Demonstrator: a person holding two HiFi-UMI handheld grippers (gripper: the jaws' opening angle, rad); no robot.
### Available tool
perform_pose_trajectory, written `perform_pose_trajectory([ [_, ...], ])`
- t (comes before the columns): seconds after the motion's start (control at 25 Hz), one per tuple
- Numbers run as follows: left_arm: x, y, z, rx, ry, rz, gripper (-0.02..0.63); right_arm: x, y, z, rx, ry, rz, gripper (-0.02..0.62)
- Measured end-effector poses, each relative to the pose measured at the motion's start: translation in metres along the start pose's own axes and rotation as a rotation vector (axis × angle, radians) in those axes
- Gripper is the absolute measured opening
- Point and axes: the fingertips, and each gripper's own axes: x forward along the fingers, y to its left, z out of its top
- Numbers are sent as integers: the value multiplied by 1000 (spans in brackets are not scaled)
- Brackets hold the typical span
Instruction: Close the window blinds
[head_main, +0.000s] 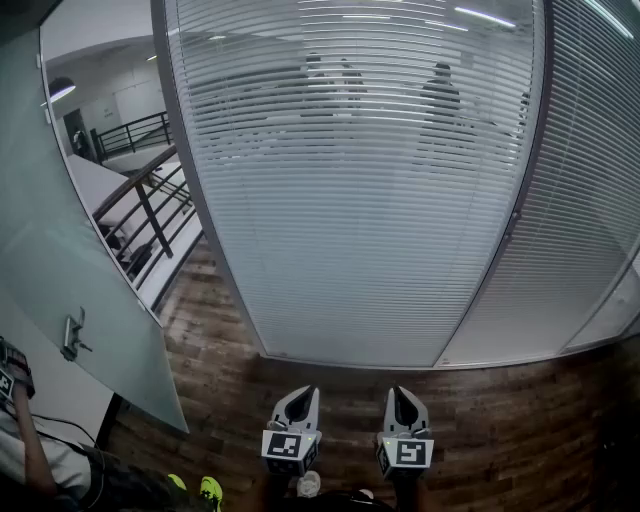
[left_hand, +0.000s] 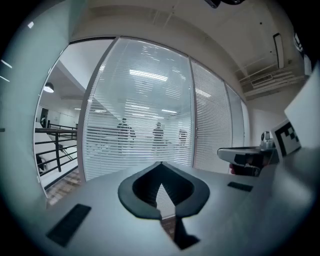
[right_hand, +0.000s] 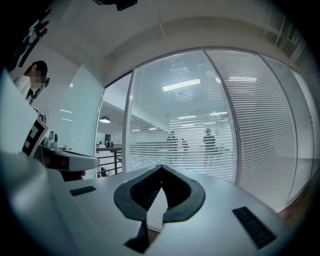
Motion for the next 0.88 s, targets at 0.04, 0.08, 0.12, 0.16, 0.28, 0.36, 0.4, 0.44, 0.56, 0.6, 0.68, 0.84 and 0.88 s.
perform_pose_trajectory([
  [0.04, -2, 1, 0, 3, 4, 0, 0, -1, 1, -4, 4, 9, -5, 3],
  [0.08, -3, 3, -1, 5, 8, 0, 0, -2, 2, -8, 8, 16, -10, 3],
  [0.12, -6, 4, -2, 5, 15, 0, 0, -3, 4, -10, 10, 18, -12, 3],
  [0.16, -8, 5, -3, 4, 23, 2, 0, -3, 7, -11, 11, 16, -12, 3],
  [0.28, -8, 5, -8, 8, 22, -12, 0, -2, 11, -12, 9, 0, -1, 3],
  [0.36, -6, 6, -8, 7, 17, -19, 0, 0, 11, -14, 9, 5, -1, 3],
  [0.4, -5, 6, -8, 8, 16, -19, 0, 1, 11, -15, 10, 11, -3, 3],
  [0.44, -3, 7, -8, 9, 17, -18, 0, 3, 11, -15, 10, 11, -4, 3],
  [0.56, -1, 12, -6, 9, 29, 0, 0, 7, 11, -12, 17, 0, -6, 3],
  [0.6, -1, 13, -6, 8, 36, 4, 0, 7, 11, -12, 19, -4, -8, 3],
  [0.68, 1, 11, -11, 11, 34, -12, 0, 5, 9, -12, 21, -11, -12, 3],
  [0.84, 1, 7, -10, 2, 33, -12, 0, 3, 3, -15, 31, -13, -32, 3],
  [0.88, 2, 6, -10, 0, 37, -12, 0, 3, 0, -16, 34, -14, -37, 3],
])
